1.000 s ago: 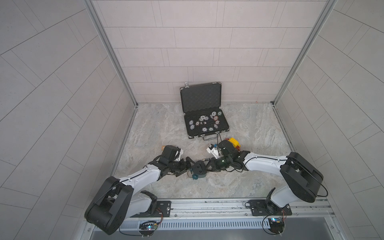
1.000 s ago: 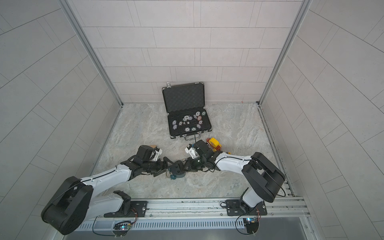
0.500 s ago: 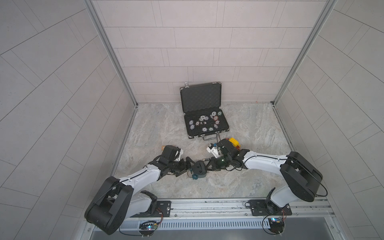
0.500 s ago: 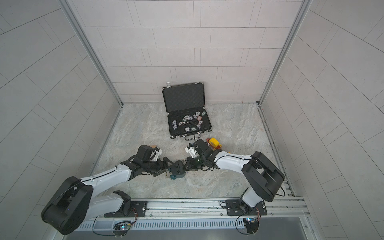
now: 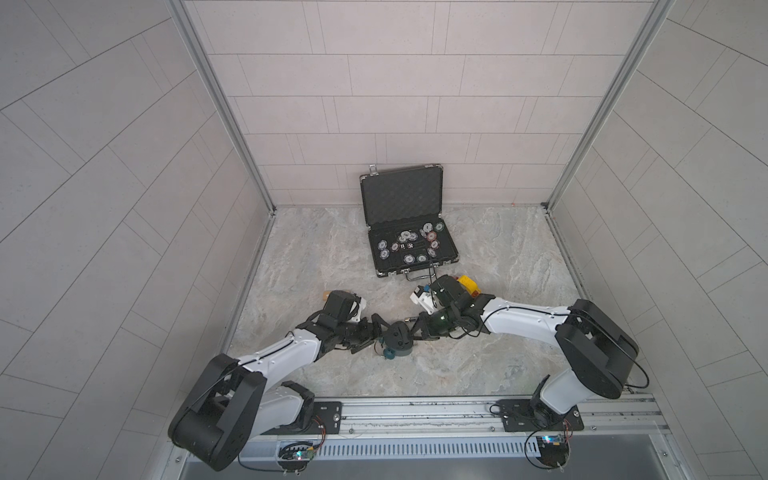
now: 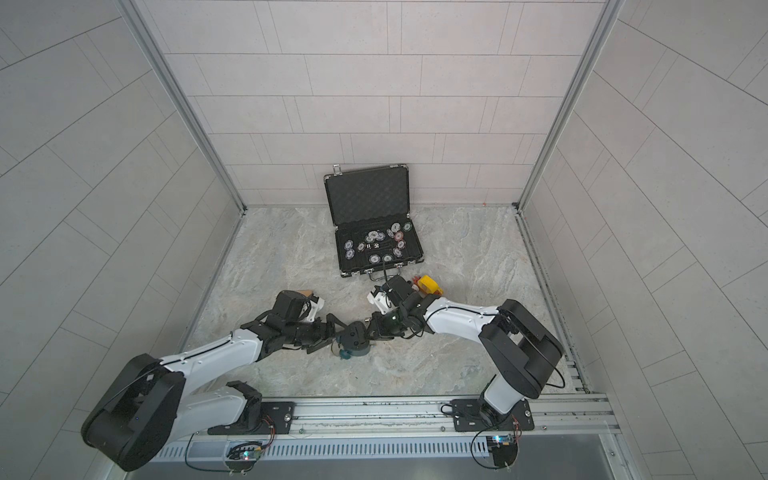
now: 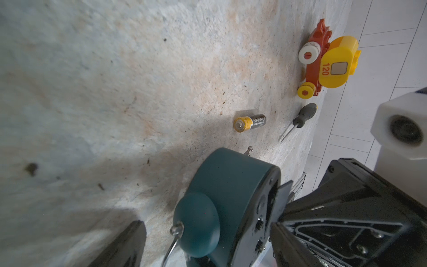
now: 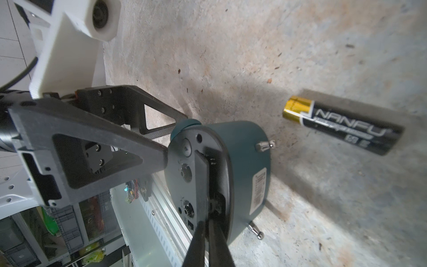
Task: Remove the battery from the alarm
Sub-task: Install the cover on the alarm.
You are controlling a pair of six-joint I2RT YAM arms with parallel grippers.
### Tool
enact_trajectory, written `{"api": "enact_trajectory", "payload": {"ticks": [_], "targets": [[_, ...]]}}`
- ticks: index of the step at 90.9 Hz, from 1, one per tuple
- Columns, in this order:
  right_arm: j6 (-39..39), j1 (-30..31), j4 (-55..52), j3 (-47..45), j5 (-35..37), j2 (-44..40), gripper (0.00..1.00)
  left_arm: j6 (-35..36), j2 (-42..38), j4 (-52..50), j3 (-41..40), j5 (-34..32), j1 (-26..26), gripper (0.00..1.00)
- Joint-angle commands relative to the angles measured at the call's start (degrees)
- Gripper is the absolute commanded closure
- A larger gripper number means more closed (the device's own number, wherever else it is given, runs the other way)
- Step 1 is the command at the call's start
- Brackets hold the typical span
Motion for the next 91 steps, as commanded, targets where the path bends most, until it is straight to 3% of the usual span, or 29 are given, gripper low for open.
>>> {"api": "enact_trajectory", "payload": {"ticks": [1, 43, 91], "targets": [[-1.66, 0.4, -3.33, 0.95, 0.21, 1.07, 0.89, 0.93, -1.09, -1.15, 0.74, -0.31, -0.45, 0.15], [-4.0, 0.27, -12.21, 6.01, -1.28, 3.65, 0.94, 0.38, -3.2, -1.78, 0.0, -0.87, -0.49, 0.15], [-5.41, 0.26, -16.56, 8.23, -3.36, 5.89, 0.92, -0.06, -4.2, -1.88, -0.4, -1.39, -0.43, 0.15]]}}
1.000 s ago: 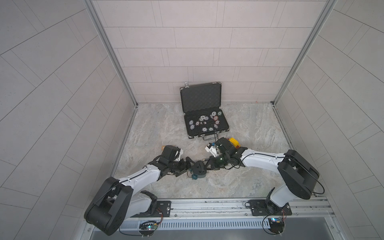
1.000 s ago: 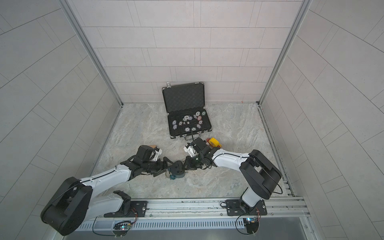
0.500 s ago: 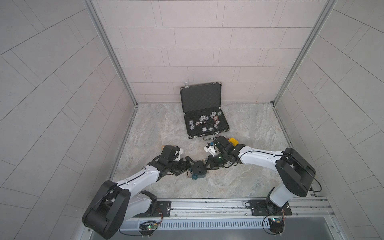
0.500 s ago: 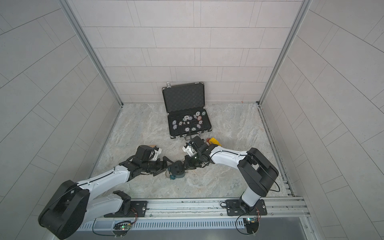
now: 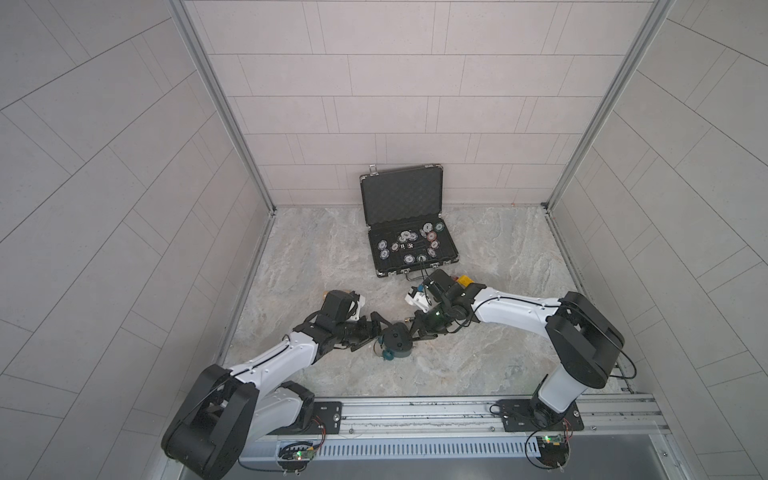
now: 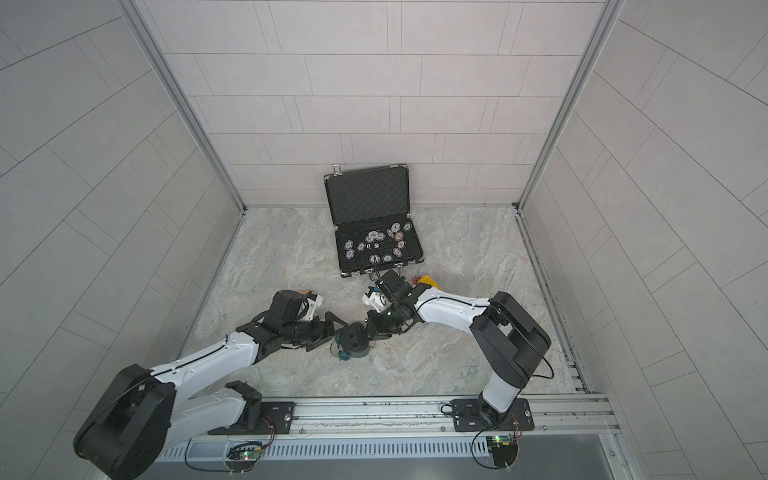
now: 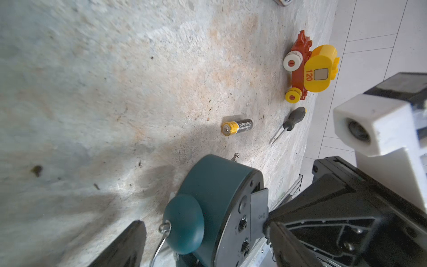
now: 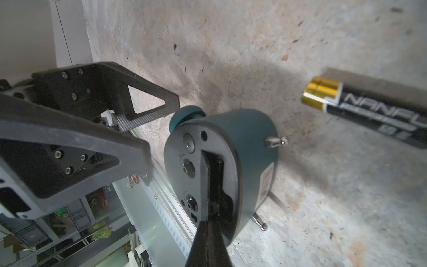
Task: Remove the battery from the alarm
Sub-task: Install the cover on the alarm.
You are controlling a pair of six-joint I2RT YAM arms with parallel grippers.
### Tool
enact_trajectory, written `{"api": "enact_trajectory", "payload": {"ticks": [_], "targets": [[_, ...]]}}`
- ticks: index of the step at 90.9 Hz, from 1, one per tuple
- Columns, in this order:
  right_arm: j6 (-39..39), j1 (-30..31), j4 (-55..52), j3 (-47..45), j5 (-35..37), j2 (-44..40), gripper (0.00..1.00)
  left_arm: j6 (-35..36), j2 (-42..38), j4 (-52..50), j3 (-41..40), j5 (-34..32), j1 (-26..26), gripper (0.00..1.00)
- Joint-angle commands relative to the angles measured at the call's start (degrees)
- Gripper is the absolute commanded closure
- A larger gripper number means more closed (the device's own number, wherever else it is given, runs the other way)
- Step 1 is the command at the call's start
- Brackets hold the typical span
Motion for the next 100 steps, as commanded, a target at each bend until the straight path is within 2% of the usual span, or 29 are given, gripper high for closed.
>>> {"api": "enact_trajectory", "payload": {"ticks": [1, 73, 100], "targets": [[-1.06, 0.31, -3.49, 0.1, 0.07, 1.6, 0.92, 0.03, -0.79, -1.26, -0.38, -0.25, -0.31, 0.15], [-1.78, 0.39, -4.72, 1.36, 1.25, 0.75, 0.77, -0.26, -1.87, -1.69, -0.64, -0.65, -0.3, 0.15], [-2.32, 0.38, -6.43, 1.71, 2.72, -0.26, 0.74, -0.25, -2.01, -1.75, -0.56, -0.65, -0.3, 0.15]]}}
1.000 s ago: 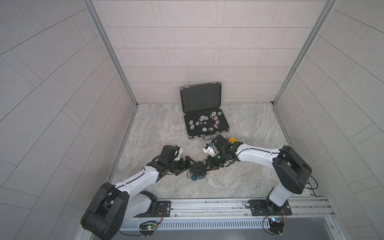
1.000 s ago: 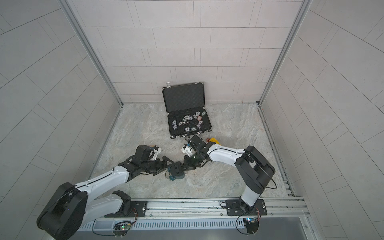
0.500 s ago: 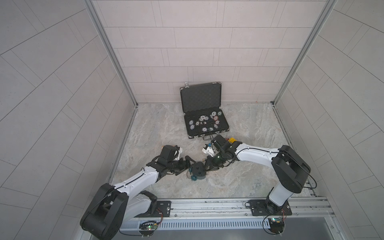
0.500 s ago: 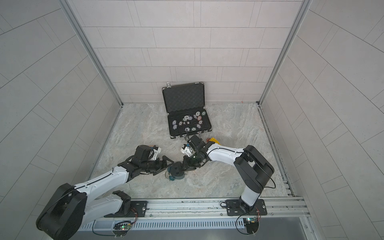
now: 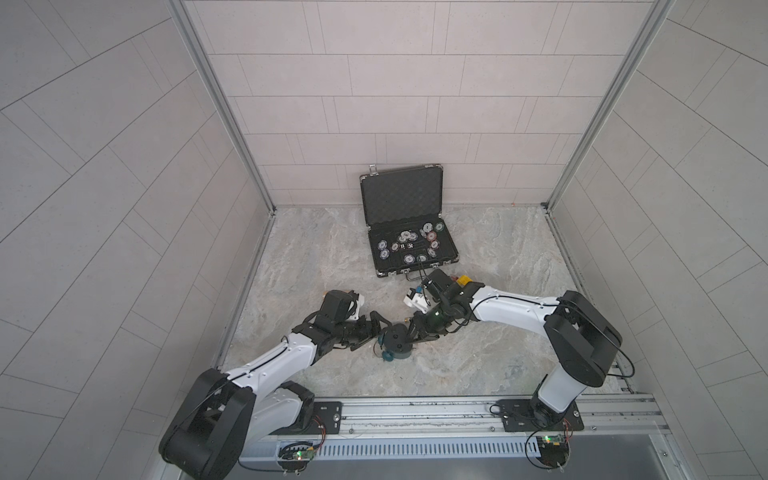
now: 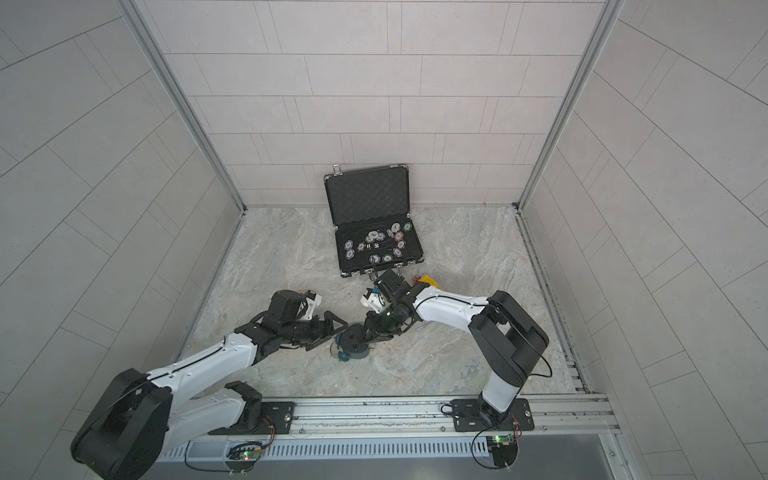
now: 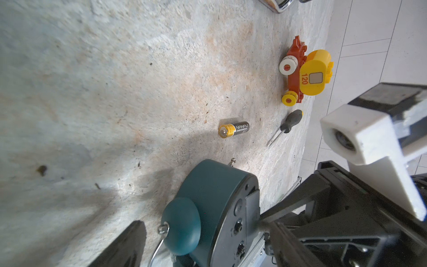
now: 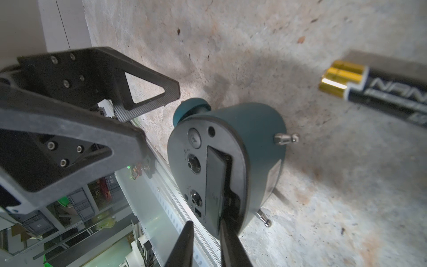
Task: Remove the battery from the alarm
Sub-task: Install the cover on the alarm.
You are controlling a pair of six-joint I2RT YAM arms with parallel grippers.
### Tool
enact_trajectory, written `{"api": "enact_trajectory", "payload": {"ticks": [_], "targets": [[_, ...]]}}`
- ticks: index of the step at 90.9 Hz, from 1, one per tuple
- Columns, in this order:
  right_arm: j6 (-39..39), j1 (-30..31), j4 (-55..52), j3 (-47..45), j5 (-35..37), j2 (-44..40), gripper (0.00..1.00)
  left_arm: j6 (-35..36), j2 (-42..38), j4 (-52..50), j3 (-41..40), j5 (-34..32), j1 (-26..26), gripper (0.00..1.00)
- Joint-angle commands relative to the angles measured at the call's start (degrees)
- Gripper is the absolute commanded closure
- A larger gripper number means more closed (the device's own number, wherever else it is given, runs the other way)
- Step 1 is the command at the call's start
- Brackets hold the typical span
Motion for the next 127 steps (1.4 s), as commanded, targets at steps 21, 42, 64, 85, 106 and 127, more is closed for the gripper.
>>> {"api": "enact_trajectory", "payload": {"ticks": [21, 42, 64, 85, 106, 127], "targets": [[-1.59, 0.31, -4.98, 0.18, 5.27, -2.25, 0.72, 0.25, -1.54, -2.26, -0.56, -0.69, -0.33, 0.15], [-2.41, -0.35, -2.96, -0.45, 8.54, -4.42, 0.6, 0.51, -2.25, -2.88, -0.62, -1.1, -0.3, 0.15], [-2.35, -0.7, 1.89, 1.14, 5.31, 1.38, 0.57, 0.62, -2.65, -3.52, -0.77, -0.77, -0.33, 0.14], [-2.52, -1.2, 1.52, 1.13, 5.09, 4.41, 0.62, 0.42, -3.25, -3.69, -1.04, -0.88, -0.3, 0.15], [-0.78, -2.72, 5.37, -3.47, 1.8, 4.9, 0.73, 0.16, -3.64, -3.72, -1.59, -0.9, -0.32, 0.15], [-0.57, -3.8, 7.28, -4.14, -0.48, 5.46, 0.7, 0.01, -4.45, -5.99, -1.64, -1.31, -0.3, 0.15]]}}
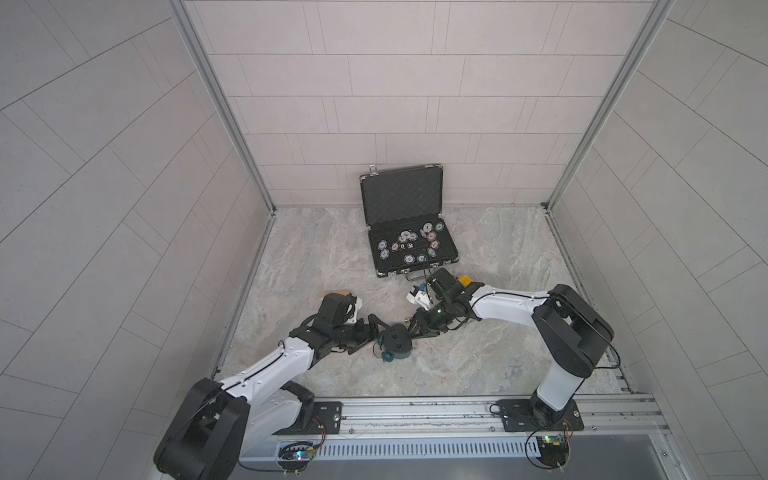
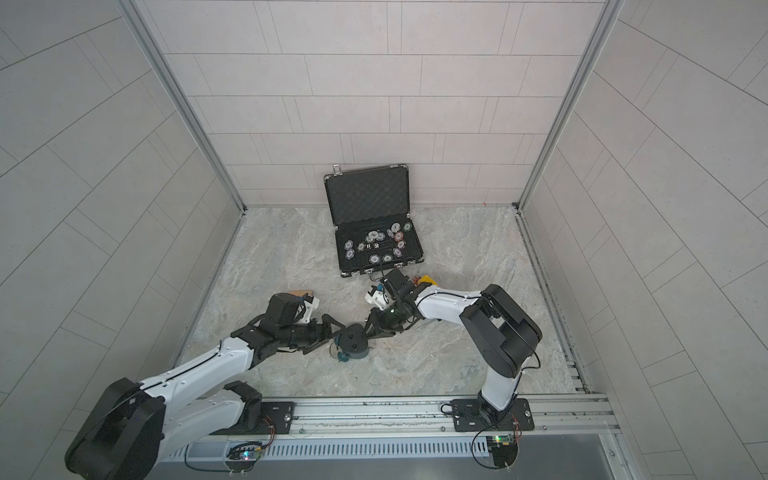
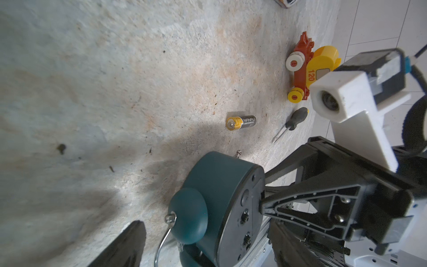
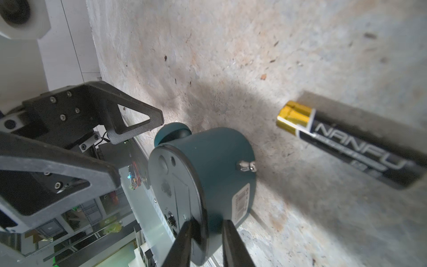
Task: Remove the battery from the alarm
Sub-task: Install the cover on the alarm, then adjust the alarm at the center of the board.
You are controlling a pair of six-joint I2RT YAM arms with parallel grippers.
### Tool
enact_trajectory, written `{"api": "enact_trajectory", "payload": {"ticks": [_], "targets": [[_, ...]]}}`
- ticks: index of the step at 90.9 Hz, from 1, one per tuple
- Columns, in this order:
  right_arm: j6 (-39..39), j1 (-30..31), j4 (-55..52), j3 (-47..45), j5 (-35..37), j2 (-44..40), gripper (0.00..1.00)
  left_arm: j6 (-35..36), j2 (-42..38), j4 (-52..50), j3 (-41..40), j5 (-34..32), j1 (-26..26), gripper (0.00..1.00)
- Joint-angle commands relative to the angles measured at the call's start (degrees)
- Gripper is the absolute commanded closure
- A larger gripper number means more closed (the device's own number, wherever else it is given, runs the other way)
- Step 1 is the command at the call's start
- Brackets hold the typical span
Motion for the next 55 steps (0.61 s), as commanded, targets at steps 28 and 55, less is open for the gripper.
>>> {"api": "enact_trajectory", "payload": {"ticks": [28, 55], "targets": [[-4.61, -1.98, 0.92, -0.08, 10.16, -12.6, 0.61, -2.52, -10.52, -18.7, -0.29, -6.84, -0.21, 0.52], [-1.91, -2.2, 12.89, -7.43, 13.77, -22.45, 0.62, -4.41, -9.41, -9.68, -3.13, -2.81, -0.21, 0.62]]}}
